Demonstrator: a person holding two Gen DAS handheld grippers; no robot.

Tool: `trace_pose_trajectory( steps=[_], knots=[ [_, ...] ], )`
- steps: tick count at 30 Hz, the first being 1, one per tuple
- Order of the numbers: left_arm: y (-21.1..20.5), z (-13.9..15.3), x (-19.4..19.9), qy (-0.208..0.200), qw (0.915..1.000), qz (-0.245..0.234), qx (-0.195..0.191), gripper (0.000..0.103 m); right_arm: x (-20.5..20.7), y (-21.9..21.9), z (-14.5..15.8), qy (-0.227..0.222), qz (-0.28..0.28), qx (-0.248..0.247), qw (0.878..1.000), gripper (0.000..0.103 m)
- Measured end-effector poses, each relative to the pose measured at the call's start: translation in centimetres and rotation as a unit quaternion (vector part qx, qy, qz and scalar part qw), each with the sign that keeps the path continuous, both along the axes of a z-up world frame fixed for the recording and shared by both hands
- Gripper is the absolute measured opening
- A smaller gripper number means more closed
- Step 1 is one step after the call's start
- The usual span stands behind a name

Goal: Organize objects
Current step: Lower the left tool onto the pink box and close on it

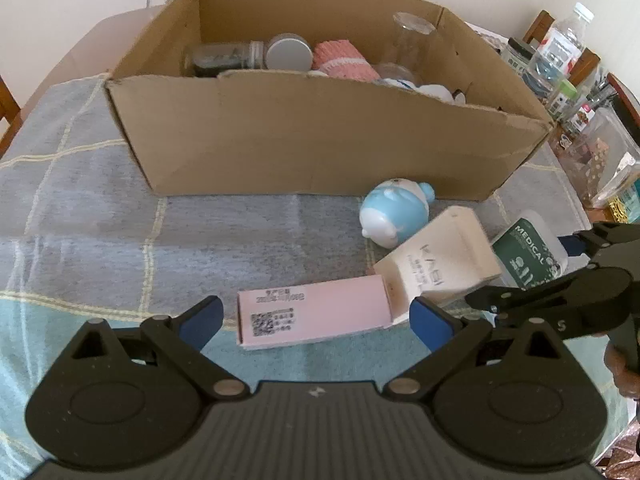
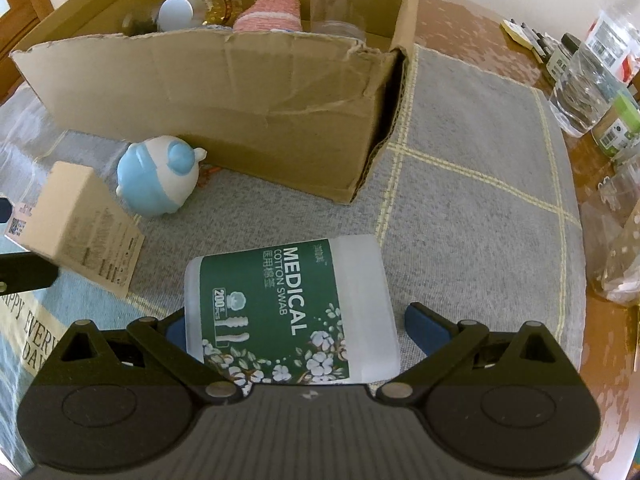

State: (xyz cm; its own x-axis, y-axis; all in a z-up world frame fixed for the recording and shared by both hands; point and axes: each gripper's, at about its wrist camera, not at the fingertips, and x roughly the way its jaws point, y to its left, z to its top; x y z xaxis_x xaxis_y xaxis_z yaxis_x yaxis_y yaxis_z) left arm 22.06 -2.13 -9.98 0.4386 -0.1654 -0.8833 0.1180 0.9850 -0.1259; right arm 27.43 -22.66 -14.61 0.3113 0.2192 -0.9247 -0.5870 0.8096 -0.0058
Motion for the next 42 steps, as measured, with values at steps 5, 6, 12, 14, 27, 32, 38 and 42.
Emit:
trace_pose_trajectory(
  steps=[5,6,12,14,27,32,38,42],
  knots=[
    [0.2,-0.8,0.1,0.003,0.9997,0.008,0.022,0.099,-0.5,-0.3,-0.2,-0.006,0.007,0.004,1.0,0.103],
    [0.4,-0.9,0.1,0.003,0.9996,0.01,0.025,0.099,-0.5,-0.3,-0.3,-0.006,0.009,0.005,1.0,0.103],
    [2.7,-1.1,-0.3,0.005,0.9981,0.036,0.05,0.099,-1.0,-0.4,-0.6,-0.011,0.013,0.008,1.0,0.103],
    [3.5,-1.2,-0.6,0.008,0.9975,0.041,0.056,0.099,-1.0,-0.5,-0.8,-0.012,0.014,0.009,1.0,0.103],
    [3.5,-2.1,-0.2,0.003,0.9965,0.026,0.079,0.099,-1.0,-1.8,-1.1,-0.005,0.056,0.006,0.998,0.103],
    [3.3,-2.4,0.4,0.001,0.9963,0.017,0.084,0.099,-1.5,-3.4,-0.9,-0.002,0.052,0.005,0.999,0.103],
    [3.2,-2.5,1.1,-0.005,0.9958,0.003,0.091,0.099,-1.4,-3.2,-0.9,0.004,0.056,-0.012,0.998,0.103],
    [3.1,-2.2,1.2,-0.01,0.9956,-0.006,0.093,0.097,-1.8,-2.8,-0.4,-0.01,0.081,-0.015,0.997,0.103]
  ],
)
